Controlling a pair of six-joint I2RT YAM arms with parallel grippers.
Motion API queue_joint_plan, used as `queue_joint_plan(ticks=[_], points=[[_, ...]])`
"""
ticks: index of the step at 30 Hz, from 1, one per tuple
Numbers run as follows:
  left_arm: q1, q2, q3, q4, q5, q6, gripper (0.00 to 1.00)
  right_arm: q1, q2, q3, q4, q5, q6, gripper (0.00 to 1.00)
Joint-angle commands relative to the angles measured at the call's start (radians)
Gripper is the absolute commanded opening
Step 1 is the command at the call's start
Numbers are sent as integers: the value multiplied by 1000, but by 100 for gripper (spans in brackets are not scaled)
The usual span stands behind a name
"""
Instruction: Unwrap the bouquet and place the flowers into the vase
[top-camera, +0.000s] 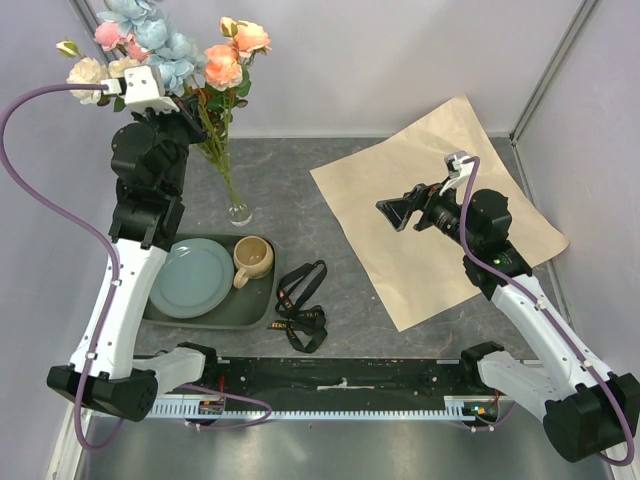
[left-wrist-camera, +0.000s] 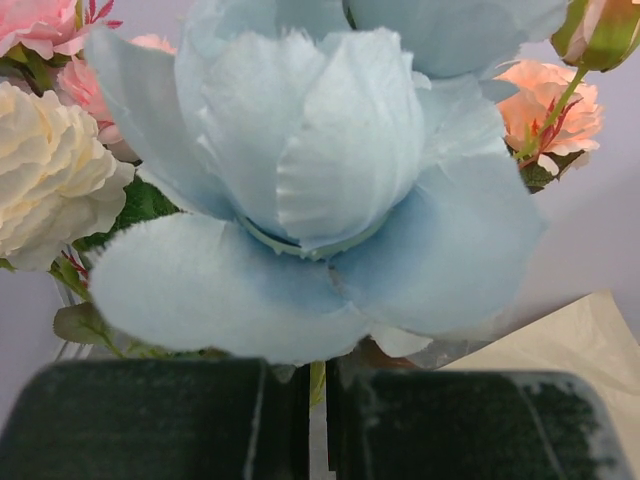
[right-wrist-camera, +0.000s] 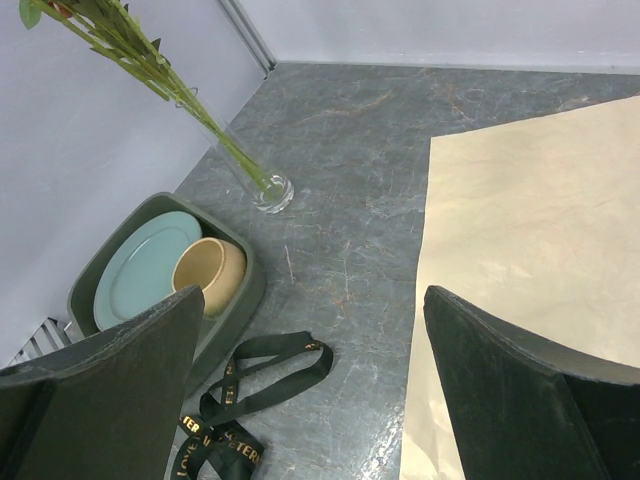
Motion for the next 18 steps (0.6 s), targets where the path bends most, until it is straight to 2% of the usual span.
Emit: queue_joint_plan(ticks=[1, 18], points=[[15, 4, -14, 130, 19, -39, 2, 1, 1, -8, 28, 8, -10, 98], [15, -18, -98, 207, 101, 72, 2, 2, 7, -13, 39, 5, -4, 98]])
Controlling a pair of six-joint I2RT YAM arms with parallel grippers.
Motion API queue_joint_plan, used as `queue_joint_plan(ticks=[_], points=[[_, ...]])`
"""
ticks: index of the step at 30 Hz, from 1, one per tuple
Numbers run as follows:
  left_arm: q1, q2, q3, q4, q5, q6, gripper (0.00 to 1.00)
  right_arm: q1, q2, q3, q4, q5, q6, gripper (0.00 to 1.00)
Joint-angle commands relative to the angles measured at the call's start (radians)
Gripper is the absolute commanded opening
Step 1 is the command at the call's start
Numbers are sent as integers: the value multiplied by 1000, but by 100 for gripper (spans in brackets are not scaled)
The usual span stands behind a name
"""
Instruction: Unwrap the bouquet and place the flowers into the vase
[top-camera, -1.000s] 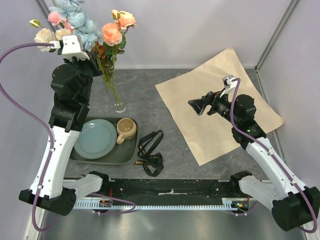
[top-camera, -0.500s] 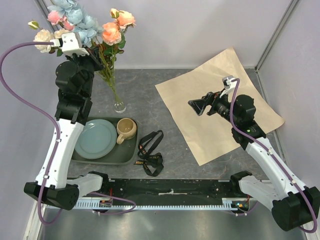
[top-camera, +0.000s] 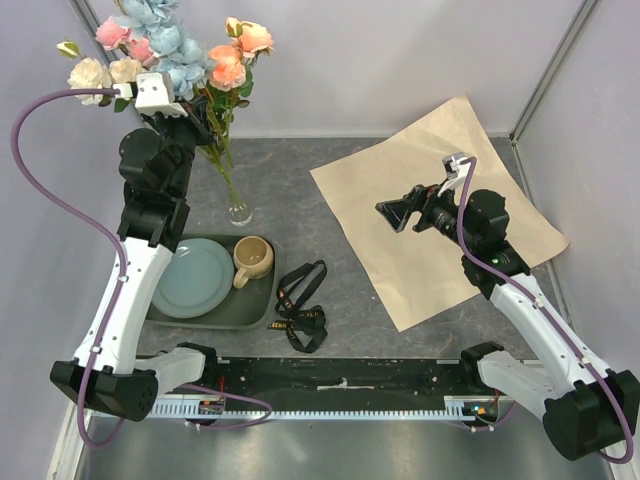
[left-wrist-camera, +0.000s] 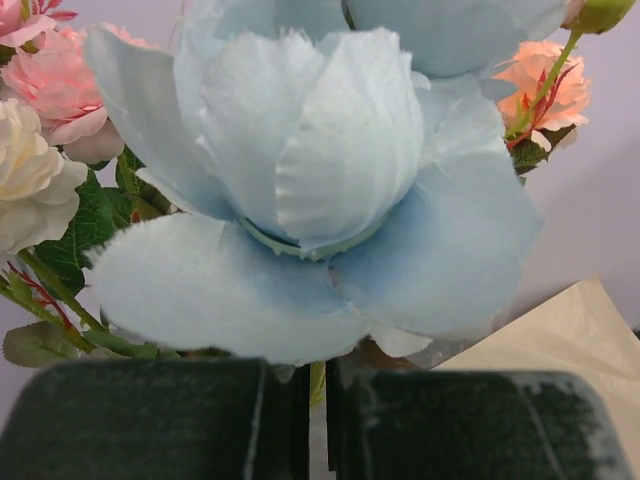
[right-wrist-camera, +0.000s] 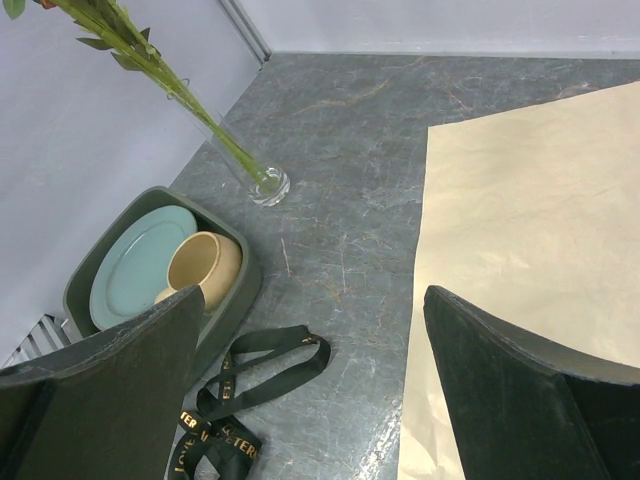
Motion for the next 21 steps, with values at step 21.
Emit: queue_joint_plan(ticks=[21], points=[[4, -31, -24, 86, 126, 181, 2, 2, 4, -16, 55, -13, 12, 98]])
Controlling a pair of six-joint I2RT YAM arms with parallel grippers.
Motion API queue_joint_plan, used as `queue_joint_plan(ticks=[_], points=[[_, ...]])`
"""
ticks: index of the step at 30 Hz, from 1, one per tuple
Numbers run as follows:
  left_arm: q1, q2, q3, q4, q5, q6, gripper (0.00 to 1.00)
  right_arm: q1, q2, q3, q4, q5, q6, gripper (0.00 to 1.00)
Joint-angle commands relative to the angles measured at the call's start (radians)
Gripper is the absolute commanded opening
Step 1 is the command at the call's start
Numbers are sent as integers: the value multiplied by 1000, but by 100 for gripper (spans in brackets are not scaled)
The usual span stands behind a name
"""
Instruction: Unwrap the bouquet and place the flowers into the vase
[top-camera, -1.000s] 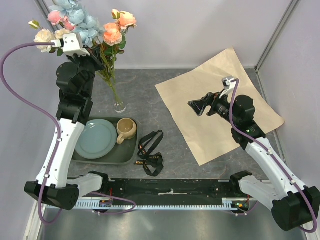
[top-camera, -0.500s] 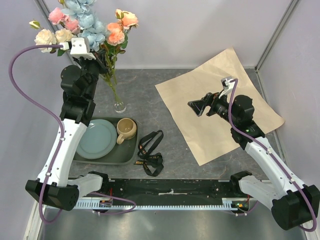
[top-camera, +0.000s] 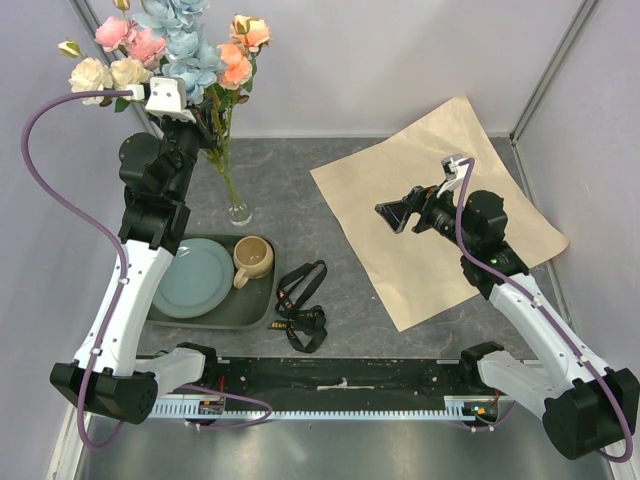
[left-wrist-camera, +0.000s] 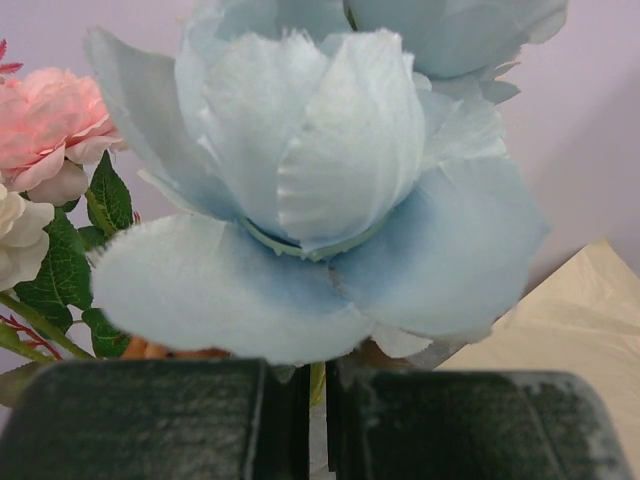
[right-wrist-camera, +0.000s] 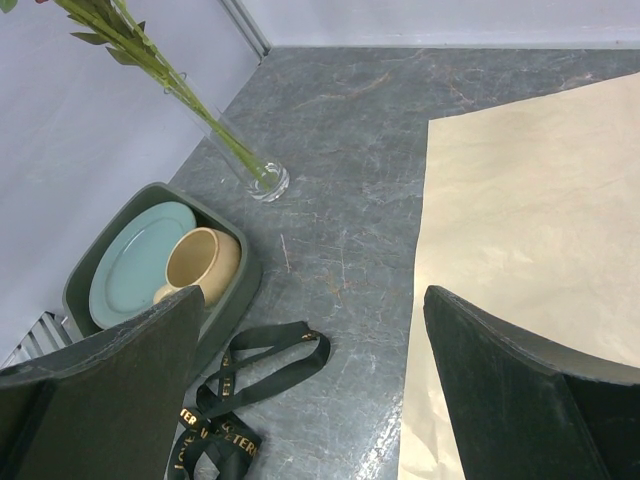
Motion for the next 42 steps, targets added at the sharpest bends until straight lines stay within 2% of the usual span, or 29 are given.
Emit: queue_joint_plan(ticks=[1, 30, 42], points=[[4, -14, 17, 36, 11, 57, 2, 2, -2, -4, 46, -8, 8, 98], [4, 2, -81, 98, -20, 59, 2, 2, 3, -11, 51, -13, 16, 98], [4, 25, -98, 106, -86, 54, 2, 2, 6, -13, 52, -18, 19, 98]])
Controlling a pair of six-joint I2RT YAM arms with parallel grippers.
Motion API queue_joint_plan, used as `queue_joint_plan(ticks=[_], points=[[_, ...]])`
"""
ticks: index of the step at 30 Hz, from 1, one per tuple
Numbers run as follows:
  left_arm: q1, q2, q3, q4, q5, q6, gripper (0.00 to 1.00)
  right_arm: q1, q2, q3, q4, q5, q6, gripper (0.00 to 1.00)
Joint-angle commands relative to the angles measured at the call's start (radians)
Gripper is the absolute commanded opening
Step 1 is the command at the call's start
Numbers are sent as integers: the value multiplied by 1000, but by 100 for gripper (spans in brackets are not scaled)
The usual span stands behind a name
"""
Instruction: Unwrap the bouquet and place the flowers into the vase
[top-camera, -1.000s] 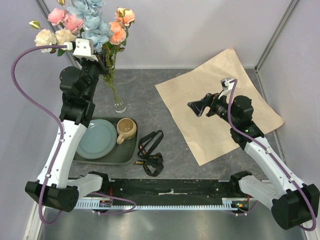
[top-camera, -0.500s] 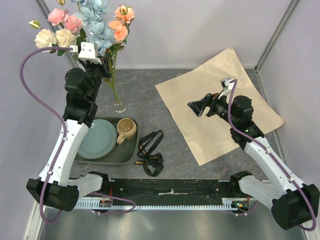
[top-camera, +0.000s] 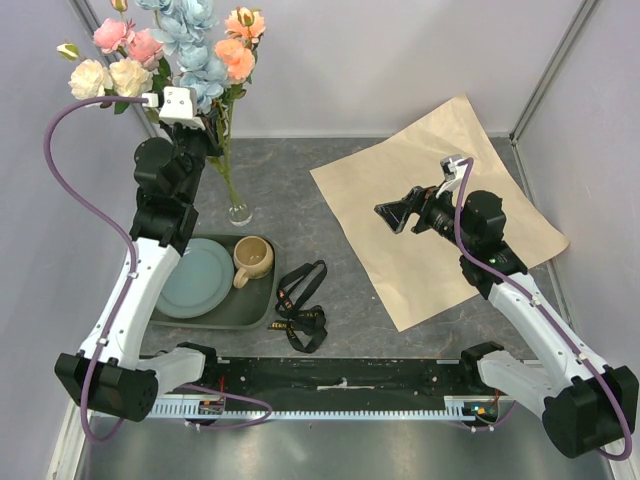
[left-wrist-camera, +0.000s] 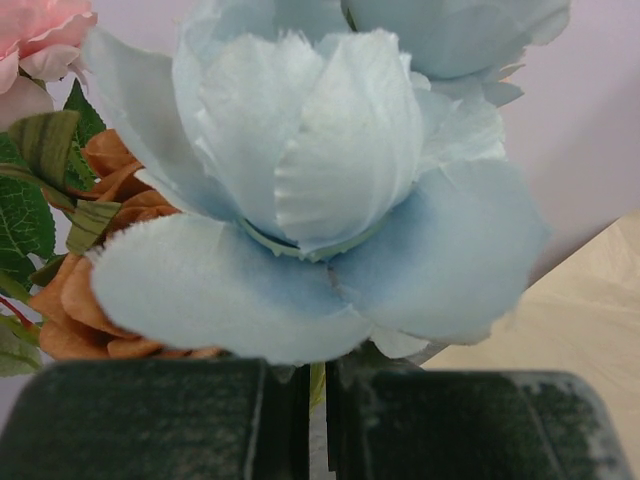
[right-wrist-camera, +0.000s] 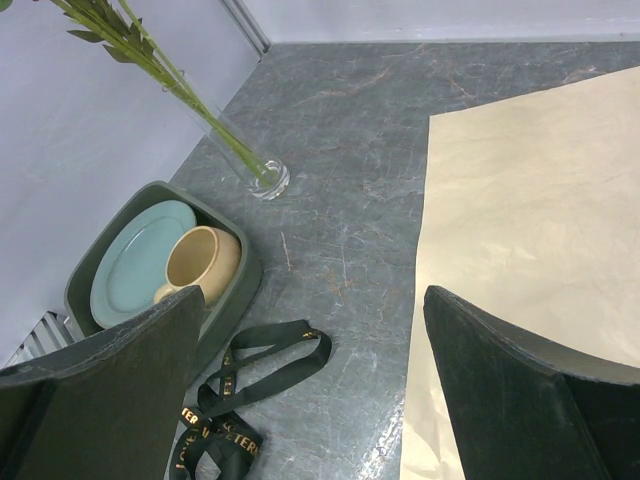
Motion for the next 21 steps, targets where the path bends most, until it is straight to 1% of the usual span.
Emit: queue_joint_plan(ticks=[1, 8, 18, 21], points=[[4, 17, -6, 64, -67, 32, 2, 2, -1, -5, 44, -14, 11, 98], [4, 47, 2, 45, -107, 17, 2, 2, 0, -8, 44, -14, 14, 98], [4, 62, 13, -8, -198, -61, 2, 2, 17, -6, 50, -20, 22, 98], [4, 63, 5, -13, -198, -74, 2, 2, 14, -8, 50, -21, 23, 98]])
